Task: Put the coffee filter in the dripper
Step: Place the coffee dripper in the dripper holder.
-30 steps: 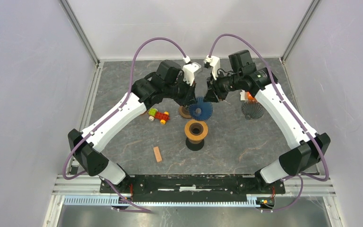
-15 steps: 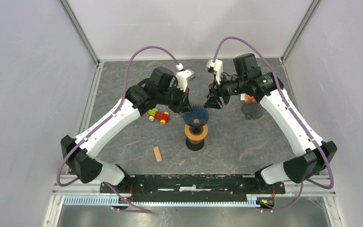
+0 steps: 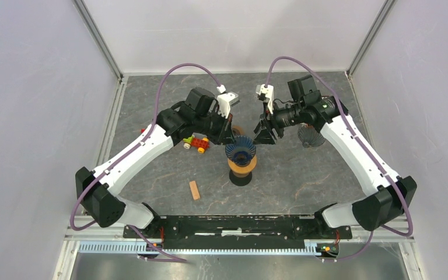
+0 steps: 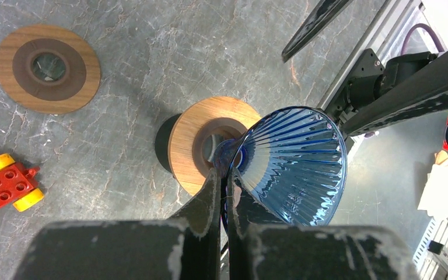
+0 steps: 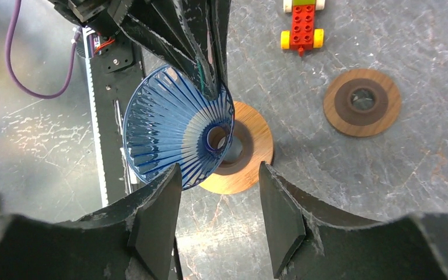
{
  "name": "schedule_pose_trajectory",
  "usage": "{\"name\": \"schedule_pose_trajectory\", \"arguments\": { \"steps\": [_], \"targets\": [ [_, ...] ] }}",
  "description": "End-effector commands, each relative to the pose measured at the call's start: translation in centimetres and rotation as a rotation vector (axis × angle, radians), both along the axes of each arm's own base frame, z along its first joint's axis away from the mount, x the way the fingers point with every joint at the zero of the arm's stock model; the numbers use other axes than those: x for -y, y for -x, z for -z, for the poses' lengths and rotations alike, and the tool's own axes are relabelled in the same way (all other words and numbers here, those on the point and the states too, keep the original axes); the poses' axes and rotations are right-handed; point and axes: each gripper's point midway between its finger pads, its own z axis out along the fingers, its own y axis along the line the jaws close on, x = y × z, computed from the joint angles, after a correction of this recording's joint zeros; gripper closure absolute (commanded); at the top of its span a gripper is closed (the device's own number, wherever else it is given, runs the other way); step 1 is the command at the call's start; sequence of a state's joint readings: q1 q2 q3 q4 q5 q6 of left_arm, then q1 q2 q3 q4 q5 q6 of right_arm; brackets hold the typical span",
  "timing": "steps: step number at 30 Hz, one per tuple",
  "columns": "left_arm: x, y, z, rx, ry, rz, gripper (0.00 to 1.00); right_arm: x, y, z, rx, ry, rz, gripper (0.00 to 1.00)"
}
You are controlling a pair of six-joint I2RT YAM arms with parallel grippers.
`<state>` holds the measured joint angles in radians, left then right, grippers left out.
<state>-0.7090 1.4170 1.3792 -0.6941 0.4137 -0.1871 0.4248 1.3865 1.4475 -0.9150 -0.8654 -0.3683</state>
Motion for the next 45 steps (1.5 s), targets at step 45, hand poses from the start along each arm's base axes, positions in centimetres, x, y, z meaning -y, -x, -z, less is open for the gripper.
{"name": "schedule_pose_trajectory", "arguments": {
  "steps": [45],
  "targets": [
    [1.6,-0.2,1.6,-0.038,0.074,-0.008,0.98,-1.2,1.8,6.0,-0.156,0.023,-0.098,0.49]
  ]
}}
